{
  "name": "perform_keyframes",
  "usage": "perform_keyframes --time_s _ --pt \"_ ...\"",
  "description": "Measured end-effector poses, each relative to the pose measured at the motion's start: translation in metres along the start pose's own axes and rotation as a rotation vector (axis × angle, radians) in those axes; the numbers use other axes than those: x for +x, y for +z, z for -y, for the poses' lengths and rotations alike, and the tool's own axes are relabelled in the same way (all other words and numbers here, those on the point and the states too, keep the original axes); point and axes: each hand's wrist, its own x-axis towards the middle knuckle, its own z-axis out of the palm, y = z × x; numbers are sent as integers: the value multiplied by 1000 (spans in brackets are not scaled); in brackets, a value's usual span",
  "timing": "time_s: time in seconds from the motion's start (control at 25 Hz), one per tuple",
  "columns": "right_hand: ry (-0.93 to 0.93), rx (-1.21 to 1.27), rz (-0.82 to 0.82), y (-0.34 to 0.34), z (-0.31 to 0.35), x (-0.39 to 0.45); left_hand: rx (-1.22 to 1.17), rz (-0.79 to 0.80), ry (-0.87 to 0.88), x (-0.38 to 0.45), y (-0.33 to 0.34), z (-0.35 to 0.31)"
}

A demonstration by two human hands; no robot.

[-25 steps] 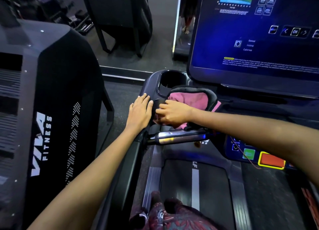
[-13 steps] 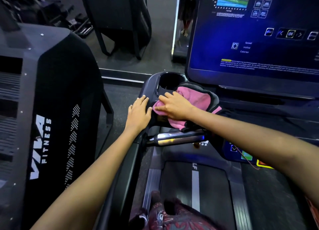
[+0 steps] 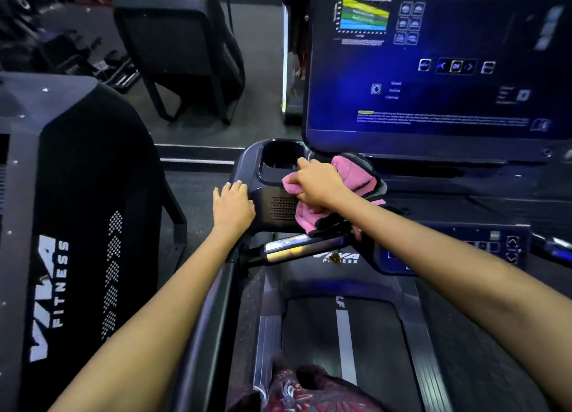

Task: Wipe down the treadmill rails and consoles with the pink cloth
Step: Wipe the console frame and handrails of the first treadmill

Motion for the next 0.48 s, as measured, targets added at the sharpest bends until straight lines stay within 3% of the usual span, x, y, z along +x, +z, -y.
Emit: perform_keyframes --time_s 0.12,0.2,0.28,0.36,0.48 --pt "44 52 -113 -19 -3 -17 -334 -62 -30 8 -15 -30" --pt "53 106 -238 -36 -11 -36 -570 -57 31 6 -20 -58" --pt "128 145 -317 -57 -31 -59 -658 -39 110 3 -23 -87" --pt "254 166 -254 -77 -63 -82 -588 -28 185 3 -19 -107" --pt "346 194 41 -94 -105 -119 -314 -16 235 11 -3 -111"
